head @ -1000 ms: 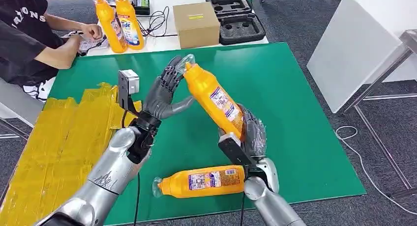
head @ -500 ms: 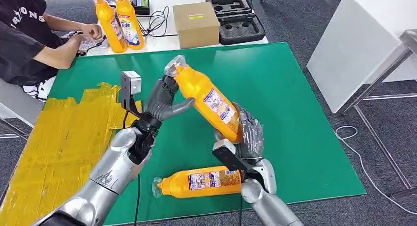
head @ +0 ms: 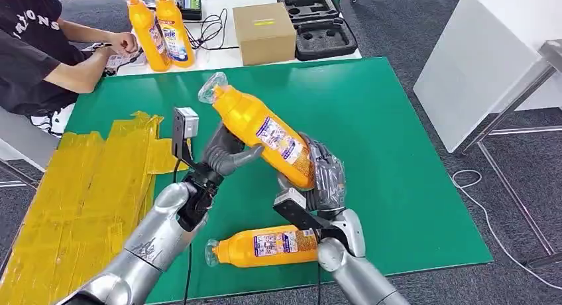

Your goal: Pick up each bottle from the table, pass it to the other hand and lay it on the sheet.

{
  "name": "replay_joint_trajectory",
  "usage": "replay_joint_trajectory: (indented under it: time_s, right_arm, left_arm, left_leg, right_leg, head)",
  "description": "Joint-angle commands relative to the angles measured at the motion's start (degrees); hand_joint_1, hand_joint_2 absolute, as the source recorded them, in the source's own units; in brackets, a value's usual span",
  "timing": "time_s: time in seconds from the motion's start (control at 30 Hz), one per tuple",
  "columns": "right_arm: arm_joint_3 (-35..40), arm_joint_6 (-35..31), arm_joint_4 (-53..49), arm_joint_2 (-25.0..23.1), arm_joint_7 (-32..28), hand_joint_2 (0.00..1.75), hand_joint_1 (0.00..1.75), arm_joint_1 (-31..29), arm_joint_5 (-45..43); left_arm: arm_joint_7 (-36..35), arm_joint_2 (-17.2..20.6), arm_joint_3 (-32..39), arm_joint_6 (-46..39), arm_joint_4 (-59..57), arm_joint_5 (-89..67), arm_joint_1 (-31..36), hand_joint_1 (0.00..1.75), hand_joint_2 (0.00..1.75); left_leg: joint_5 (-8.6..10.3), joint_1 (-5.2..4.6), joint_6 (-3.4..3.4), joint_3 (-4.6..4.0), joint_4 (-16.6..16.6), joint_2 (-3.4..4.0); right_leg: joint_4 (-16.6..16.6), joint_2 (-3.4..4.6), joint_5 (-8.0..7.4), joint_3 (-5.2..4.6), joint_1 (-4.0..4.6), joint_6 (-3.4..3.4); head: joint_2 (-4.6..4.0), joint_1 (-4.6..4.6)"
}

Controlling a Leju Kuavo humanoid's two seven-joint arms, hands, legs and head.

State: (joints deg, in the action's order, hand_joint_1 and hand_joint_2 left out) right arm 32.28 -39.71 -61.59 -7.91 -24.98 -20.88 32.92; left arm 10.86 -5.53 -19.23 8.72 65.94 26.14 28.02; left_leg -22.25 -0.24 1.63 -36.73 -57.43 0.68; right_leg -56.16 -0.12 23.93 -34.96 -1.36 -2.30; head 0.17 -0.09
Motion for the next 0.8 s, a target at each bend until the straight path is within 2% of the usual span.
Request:
replay_joint_trajectory:
  time_s: [0.03,0.17,0.37,0.8]
  right_arm:
    - [4.99,0.95,5.72,-1.34,-0.2,1.75,1.75,-5.25,0.07]
    - [6.85,5.54,9.83,-2.19,0.76,1.75,1.75,-7.48,-0.81]
    - [8.95,11.12,11.98,-3.12,0.78,1.75,1.75,-7.77,-2.54]
    - [10.87,12.82,14.12,-2.89,1.18,1.75,1.75,-7.5,-2.48]
  left_arm:
    - [-0.44,0.9,-0.52,-0.18,-3.97,0.33,1.23,0.0,1.75]
    - [-0.69,0.87,0.03,0.03,-3.42,1.57,1.82,0.0,1.75]
    - [-0.5,1.32,1.48,-0.47,-1.76,3.2,1.44,0.0,1.75]
    - [1.27,0.92,5.13,-2.03,1.31,3.52,0.32,0.0,1.75]
  left_leg:
    - [-0.1,0.04,-0.09,0.22,0.0,0.07]
    - [-0.08,0.03,-0.06,0.17,0.0,0.06]
    - [-0.08,0.05,-0.08,0.19,0.01,0.03]
    - [-0.13,0.13,-0.11,0.28,-0.03,-0.05]
  right_leg:
    - [0.02,0.11,0.05,0.19,0.04,0.11]
    - [0.01,0.09,0.04,0.14,0.03,0.09]
    - [0.03,0.06,0.05,0.18,0.05,0.1]
    - [0.06,0.0,0.1,0.31,0.12,0.14]
  head:
    - [0.0,0.0]
    - [0.0,0.0]
    - [0.0,0.0]
    - [0.0,0.0]
